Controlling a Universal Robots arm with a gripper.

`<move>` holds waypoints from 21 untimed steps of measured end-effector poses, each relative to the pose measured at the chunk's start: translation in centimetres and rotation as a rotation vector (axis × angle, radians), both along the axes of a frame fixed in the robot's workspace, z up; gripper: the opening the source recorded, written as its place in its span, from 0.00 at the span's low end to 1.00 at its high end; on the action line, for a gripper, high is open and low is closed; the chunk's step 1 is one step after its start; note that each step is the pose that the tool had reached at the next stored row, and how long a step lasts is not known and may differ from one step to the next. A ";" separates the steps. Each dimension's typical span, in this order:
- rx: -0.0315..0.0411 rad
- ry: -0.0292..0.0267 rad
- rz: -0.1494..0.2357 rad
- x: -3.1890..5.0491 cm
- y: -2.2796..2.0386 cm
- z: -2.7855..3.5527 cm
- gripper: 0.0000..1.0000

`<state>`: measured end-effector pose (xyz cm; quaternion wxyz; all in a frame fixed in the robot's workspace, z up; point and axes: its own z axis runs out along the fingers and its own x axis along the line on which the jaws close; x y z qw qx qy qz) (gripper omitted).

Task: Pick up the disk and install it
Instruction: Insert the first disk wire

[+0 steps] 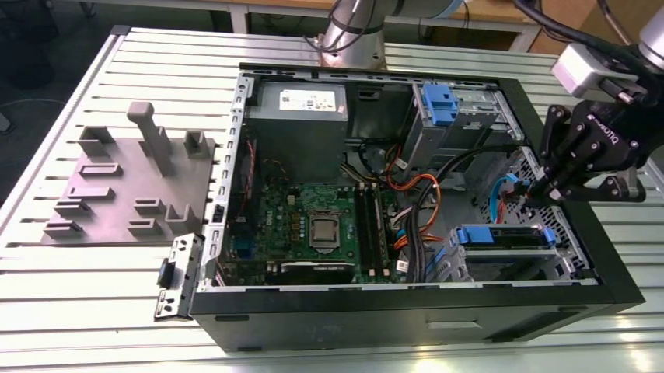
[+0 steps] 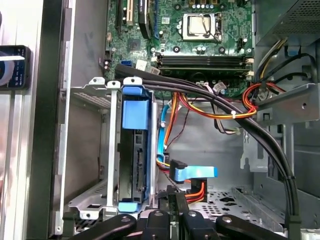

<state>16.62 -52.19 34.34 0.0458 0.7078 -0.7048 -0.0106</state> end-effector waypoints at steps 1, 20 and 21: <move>0.0000 -0.0040 0.001 -0.09 -0.10 -0.03 0.16; 0.0007 -0.0738 0.005 -2.00 -1.99 -0.18 0.16; 0.0015 -0.0821 0.005 -2.09 -2.02 -0.21 0.16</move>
